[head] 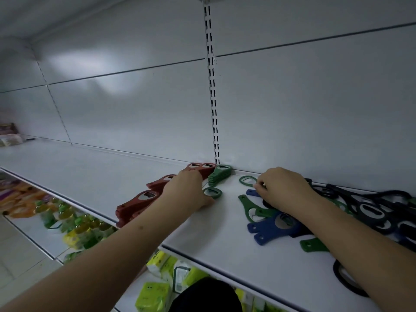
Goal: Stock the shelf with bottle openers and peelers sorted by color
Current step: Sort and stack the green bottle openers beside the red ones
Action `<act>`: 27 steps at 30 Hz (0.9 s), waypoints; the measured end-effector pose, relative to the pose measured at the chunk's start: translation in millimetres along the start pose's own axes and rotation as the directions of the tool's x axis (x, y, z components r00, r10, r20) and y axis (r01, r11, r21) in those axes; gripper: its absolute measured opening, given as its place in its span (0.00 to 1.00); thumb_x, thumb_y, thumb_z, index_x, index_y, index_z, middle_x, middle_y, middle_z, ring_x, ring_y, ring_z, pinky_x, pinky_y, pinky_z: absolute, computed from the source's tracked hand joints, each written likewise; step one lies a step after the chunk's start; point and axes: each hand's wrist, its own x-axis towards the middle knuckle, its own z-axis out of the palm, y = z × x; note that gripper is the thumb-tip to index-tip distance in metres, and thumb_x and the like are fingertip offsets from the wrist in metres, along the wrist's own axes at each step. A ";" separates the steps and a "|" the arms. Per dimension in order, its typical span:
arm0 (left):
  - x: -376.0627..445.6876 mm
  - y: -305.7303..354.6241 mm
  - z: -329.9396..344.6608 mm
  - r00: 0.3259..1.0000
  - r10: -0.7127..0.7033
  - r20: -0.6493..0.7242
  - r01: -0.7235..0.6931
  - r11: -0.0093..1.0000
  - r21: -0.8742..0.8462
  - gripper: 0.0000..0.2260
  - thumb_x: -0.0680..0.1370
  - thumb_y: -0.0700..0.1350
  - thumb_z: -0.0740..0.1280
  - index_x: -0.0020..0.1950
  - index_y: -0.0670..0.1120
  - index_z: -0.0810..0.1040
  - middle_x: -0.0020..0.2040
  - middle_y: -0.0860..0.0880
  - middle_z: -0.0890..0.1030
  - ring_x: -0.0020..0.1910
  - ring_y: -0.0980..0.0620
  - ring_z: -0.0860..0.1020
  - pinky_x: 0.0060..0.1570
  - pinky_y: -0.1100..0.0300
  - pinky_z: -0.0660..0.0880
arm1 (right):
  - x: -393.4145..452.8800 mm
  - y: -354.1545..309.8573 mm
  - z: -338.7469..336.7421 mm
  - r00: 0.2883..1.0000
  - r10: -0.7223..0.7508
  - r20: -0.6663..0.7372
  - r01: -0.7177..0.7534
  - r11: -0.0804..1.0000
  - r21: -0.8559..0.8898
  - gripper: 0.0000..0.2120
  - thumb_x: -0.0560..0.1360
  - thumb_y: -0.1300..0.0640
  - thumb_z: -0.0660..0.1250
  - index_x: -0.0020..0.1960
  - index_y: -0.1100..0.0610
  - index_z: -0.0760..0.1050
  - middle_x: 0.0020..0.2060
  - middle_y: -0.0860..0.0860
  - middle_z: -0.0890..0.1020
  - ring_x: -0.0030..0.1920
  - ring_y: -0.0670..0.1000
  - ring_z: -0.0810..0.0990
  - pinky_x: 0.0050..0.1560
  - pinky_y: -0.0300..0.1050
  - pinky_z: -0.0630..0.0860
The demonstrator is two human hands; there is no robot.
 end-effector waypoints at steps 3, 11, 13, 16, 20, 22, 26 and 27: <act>9.4 2.1 3.7 1.000 0.004 -0.010 -0.004 1.000 0.011 0.23 0.73 0.63 0.70 0.37 0.46 0.67 0.37 0.51 0.70 0.37 0.51 0.71 0.35 0.57 0.67 | 0.4 0.5 0.2 1.000 -0.003 0.002 0.003 1.000 -0.005 0.18 0.82 0.51 0.53 0.41 0.56 0.76 0.37 0.50 0.76 0.36 0.50 0.73 0.28 0.42 0.60; 57.6 21.0 0.6 0.996 -0.074 -0.054 0.065 0.986 -0.151 0.22 0.76 0.61 0.69 0.37 0.46 0.65 0.36 0.49 0.70 0.32 0.53 0.69 0.29 0.60 0.63 | 0.2 2.9 3.3 0.999 -0.013 -0.032 0.013 1.000 0.011 0.18 0.82 0.50 0.54 0.47 0.56 0.80 0.40 0.51 0.80 0.37 0.50 0.74 0.28 0.42 0.61; 67.5 22.7 1.5 0.997 -0.077 -0.018 0.073 0.985 -0.156 0.22 0.75 0.59 0.70 0.37 0.45 0.65 0.37 0.49 0.70 0.32 0.53 0.68 0.28 0.61 0.62 | 0.7 2.4 3.2 1.000 -0.001 -0.018 0.002 1.000 0.013 0.18 0.82 0.50 0.55 0.46 0.57 0.79 0.40 0.51 0.80 0.37 0.51 0.74 0.28 0.42 0.60; 77.7 25.0 1.8 0.999 -0.049 -0.005 0.049 0.991 -0.123 0.18 0.76 0.56 0.71 0.42 0.44 0.68 0.36 0.49 0.70 0.35 0.52 0.70 0.30 0.61 0.65 | 1.8 1.6 3.5 1.000 0.004 -0.017 -0.004 1.000 0.000 0.17 0.82 0.51 0.54 0.46 0.57 0.80 0.40 0.51 0.79 0.36 0.50 0.73 0.28 0.41 0.60; 79.4 25.3 -1.0 0.999 -0.042 0.012 0.043 0.994 -0.102 0.20 0.76 0.56 0.71 0.40 0.44 0.66 0.36 0.49 0.70 0.39 0.50 0.72 0.31 0.61 0.65 | 2.1 1.3 4.0 1.000 0.006 -0.012 -0.006 1.000 0.006 0.17 0.82 0.51 0.54 0.46 0.56 0.80 0.40 0.51 0.79 0.36 0.50 0.73 0.28 0.42 0.61; 72.0 24.9 -8.2 0.999 -0.047 -0.025 0.045 0.996 -0.083 0.23 0.75 0.60 0.70 0.37 0.45 0.64 0.36 0.49 0.69 0.38 0.50 0.71 0.32 0.59 0.65 | 0.8 1.0 3.2 1.000 -0.006 -0.012 0.006 1.000 0.011 0.17 0.82 0.50 0.54 0.47 0.56 0.79 0.41 0.51 0.80 0.38 0.50 0.75 0.31 0.42 0.65; 46.8 23.9 -12.2 0.999 -0.011 -0.033 0.009 0.999 -0.035 0.23 0.74 0.60 0.71 0.38 0.44 0.65 0.38 0.48 0.71 0.37 0.50 0.72 0.35 0.58 0.69 | -2.3 2.7 1.2 0.999 -0.037 -0.021 0.037 0.999 0.030 0.18 0.82 0.49 0.53 0.46 0.56 0.78 0.41 0.51 0.78 0.39 0.50 0.75 0.34 0.44 0.66; 40.1 23.6 -7.8 1.000 0.011 0.006 -0.011 1.000 -0.004 0.22 0.74 0.60 0.71 0.41 0.45 0.66 0.38 0.49 0.71 0.39 0.50 0.73 0.37 0.58 0.71 | -2.5 2.4 0.2 0.999 -0.034 -0.015 0.034 0.999 0.032 0.18 0.82 0.49 0.54 0.45 0.56 0.78 0.40 0.51 0.77 0.38 0.50 0.74 0.33 0.44 0.65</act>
